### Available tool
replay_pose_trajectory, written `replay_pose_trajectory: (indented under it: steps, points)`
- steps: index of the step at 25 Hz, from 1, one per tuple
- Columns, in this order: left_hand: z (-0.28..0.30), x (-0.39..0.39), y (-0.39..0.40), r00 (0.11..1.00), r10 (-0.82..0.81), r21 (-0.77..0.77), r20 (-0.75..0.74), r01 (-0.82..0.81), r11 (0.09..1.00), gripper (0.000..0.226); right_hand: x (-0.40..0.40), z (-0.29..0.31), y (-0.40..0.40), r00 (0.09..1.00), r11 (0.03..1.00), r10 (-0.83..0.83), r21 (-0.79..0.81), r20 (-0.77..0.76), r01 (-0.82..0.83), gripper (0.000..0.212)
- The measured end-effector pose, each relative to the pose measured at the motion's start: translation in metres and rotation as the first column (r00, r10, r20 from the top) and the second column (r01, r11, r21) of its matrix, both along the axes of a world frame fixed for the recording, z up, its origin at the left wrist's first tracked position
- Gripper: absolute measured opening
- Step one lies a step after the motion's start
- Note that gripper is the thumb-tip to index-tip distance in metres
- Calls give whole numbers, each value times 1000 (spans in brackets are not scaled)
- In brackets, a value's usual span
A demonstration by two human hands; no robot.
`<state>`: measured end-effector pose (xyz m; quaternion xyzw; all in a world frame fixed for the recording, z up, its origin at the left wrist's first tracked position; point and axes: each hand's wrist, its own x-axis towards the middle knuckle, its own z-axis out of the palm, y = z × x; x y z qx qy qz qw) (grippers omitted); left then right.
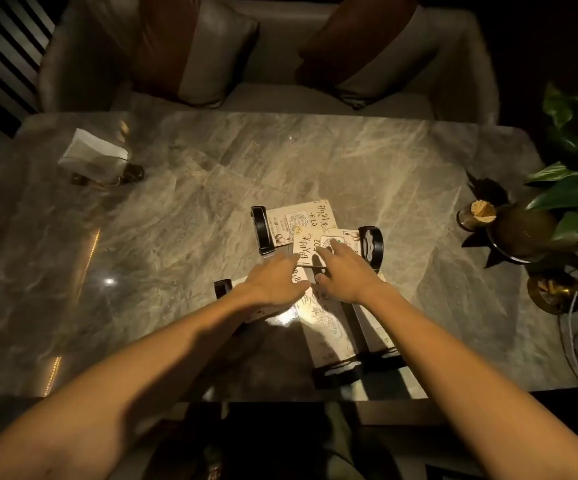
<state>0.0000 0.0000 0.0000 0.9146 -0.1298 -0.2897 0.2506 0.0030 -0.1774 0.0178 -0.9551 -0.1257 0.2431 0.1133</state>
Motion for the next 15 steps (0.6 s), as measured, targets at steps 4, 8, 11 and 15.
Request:
replay_pose_trajectory:
  steps: [4,8,11,15]
  points:
    - [-9,12,-18,953,277,-135,-121,-292,947,51,30,-25,-7,997,998,61,0,51,-61,39]
    - [-17,30,-33,843,511,-125,-170,-532,837,36,59,-45,-18,1000,999,7,-43,13,-6,43]
    - [-29,36,-37,777,592,-126,-215,-623,772,28,70,-56,-24,998,997,-40,-66,-49,37,62]
    - [-43,43,-37,728,635,-109,-260,-675,730,15,86,-46,-34,995,995,-92,-36,-48,90,52]
